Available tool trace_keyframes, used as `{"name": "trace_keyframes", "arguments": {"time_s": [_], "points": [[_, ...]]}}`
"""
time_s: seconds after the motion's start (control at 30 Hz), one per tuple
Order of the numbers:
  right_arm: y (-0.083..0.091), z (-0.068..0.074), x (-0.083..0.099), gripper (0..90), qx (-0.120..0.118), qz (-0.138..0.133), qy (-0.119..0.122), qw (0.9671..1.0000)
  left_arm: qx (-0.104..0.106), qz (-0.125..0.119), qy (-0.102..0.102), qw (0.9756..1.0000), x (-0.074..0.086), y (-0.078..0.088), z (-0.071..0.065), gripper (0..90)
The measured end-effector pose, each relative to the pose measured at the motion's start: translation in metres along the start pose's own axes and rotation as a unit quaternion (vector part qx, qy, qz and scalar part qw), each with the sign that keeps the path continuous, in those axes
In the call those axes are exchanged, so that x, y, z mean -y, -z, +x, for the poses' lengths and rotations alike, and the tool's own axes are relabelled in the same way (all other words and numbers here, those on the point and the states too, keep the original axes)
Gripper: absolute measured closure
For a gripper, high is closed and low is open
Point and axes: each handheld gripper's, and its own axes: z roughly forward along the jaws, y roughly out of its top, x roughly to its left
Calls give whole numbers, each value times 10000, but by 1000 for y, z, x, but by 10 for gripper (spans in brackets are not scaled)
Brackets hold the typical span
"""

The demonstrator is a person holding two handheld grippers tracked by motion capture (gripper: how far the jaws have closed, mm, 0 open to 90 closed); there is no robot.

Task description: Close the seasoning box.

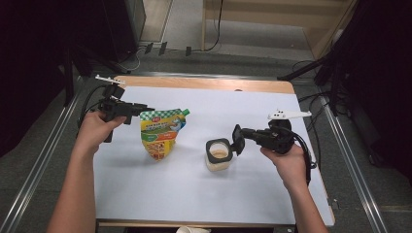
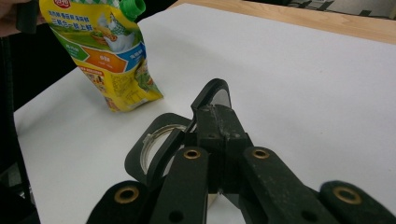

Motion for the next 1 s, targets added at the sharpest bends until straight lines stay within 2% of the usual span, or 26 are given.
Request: {"name": "trace_keyframes", "arguments": {"time_s": [0.23, 0.5, 1.0], "points": [[-7, 3, 2, 900, -62, 50, 40, 10000, 20, 19, -37, 10000, 0, 0, 0, 418], [-17, 10, 5, 900, -259, 114, 164, 9995, 17, 25, 13, 10000, 0, -1, 1, 409], [-36, 21, 9, 900, -371, 236, 289, 9986, 6, 29, 81, 10000, 1, -3, 1, 392]]}}
